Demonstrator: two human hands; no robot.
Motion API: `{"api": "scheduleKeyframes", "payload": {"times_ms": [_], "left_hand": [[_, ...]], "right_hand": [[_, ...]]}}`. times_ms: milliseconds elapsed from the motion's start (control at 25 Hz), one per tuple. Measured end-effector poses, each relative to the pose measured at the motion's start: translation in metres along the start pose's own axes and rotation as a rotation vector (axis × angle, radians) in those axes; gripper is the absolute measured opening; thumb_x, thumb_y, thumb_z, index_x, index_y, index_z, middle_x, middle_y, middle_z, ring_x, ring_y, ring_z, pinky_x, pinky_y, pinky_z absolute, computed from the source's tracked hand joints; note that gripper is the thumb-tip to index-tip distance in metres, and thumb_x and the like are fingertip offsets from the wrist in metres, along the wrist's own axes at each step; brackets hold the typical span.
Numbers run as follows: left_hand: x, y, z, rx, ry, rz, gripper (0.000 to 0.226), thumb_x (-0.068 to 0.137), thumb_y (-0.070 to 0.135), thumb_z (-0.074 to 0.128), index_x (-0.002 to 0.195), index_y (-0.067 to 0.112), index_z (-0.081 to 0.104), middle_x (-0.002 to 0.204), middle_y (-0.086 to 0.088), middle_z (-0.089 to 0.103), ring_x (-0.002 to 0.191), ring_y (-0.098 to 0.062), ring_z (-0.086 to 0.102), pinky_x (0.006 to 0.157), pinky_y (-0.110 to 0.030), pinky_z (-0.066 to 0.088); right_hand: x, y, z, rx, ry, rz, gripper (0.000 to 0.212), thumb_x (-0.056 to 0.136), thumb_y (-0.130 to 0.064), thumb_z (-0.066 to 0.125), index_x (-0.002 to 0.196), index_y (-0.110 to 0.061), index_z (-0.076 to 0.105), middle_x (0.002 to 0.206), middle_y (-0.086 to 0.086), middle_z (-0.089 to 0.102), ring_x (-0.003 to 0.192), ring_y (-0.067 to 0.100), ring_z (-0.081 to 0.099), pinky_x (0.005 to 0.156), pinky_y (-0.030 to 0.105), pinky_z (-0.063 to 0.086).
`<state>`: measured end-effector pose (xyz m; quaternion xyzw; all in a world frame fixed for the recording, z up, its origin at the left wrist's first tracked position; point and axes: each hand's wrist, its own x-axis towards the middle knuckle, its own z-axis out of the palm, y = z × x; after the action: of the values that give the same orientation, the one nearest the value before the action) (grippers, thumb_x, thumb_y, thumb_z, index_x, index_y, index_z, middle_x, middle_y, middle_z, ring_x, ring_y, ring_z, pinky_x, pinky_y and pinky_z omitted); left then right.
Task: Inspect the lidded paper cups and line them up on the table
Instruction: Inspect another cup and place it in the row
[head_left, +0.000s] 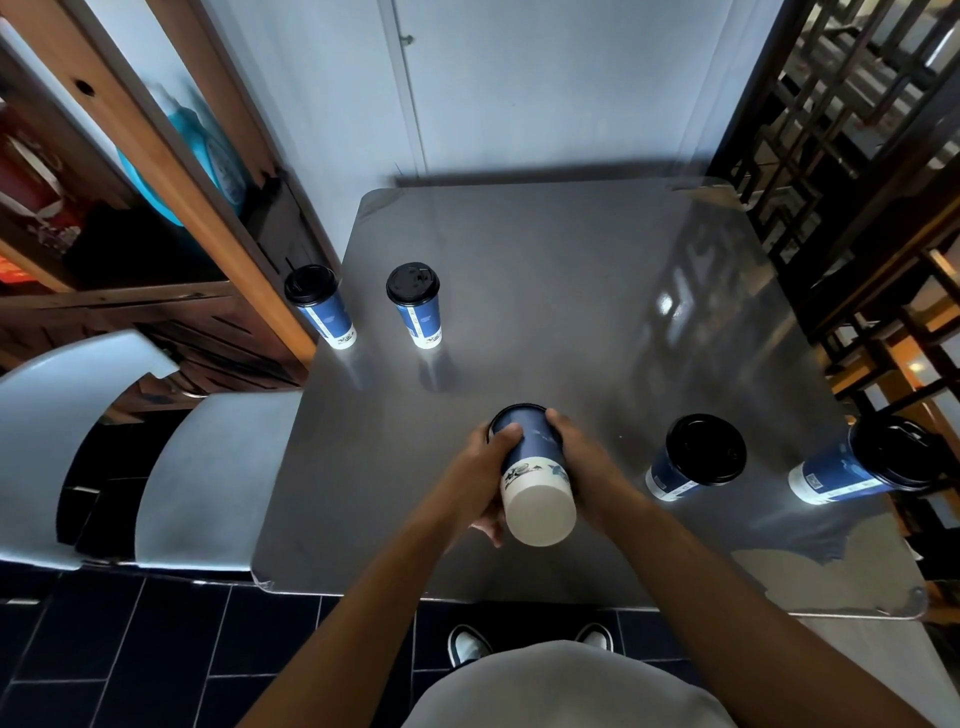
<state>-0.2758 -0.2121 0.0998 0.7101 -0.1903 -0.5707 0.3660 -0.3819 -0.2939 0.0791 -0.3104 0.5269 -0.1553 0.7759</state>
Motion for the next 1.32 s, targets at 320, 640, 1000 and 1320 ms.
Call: {"api": "scheduleKeyframes", "payload": {"times_ms": [320,640,1000,1320], "left_hand": [[-0.013,-0.001,0.014,-0.263,-0.003,-0.017,0.056,0.103,0.054,0.033,0.103,0.01,0.067,0.064,-0.009,0.068,0.046,-0.02,0.064,0.038,-0.022,0.045],[-0.002,0.003,-0.002,0.166,0.071,-0.002,0.075,0.085,0.064,0.033,0.112,-0.001,0.06,0.072,-0.029,0.06,0.047,-0.03,0.055,0.04,-0.026,0.043],[-0.014,-0.004,0.006,-0.297,0.001,-0.015,0.054,0.104,0.047,0.035,0.092,0.003,0.064,0.054,-0.013,0.06,0.033,-0.021,0.053,0.036,-0.016,0.035],[-0.016,-0.001,-0.002,0.016,0.077,-0.025,0.05,0.101,0.049,0.032,0.091,0.012,0.063,0.061,-0.012,0.054,0.043,-0.016,0.045,0.043,-0.019,0.035]], "right_hand": [[-0.003,0.002,-0.006,0.1,-0.036,0.035,0.048,0.1,-0.052,0.048,0.104,-0.01,0.07,0.078,0.011,0.075,0.057,0.022,0.071,0.052,0.03,0.058],[-0.002,0.0,-0.007,-0.157,0.002,0.005,0.051,0.104,-0.048,0.043,0.131,-0.007,0.054,0.093,0.014,0.068,0.046,0.014,0.068,0.041,0.024,0.052],[-0.003,0.005,-0.007,-0.162,0.083,-0.059,0.039,0.095,-0.06,0.049,0.097,-0.024,0.063,0.091,0.016,0.067,0.086,0.033,0.06,0.084,0.051,0.05],[0.0,0.005,-0.002,-0.226,0.077,-0.068,0.066,0.07,-0.073,0.049,0.107,-0.021,0.064,0.089,0.024,0.07,0.084,0.037,0.063,0.083,0.056,0.051]]}}
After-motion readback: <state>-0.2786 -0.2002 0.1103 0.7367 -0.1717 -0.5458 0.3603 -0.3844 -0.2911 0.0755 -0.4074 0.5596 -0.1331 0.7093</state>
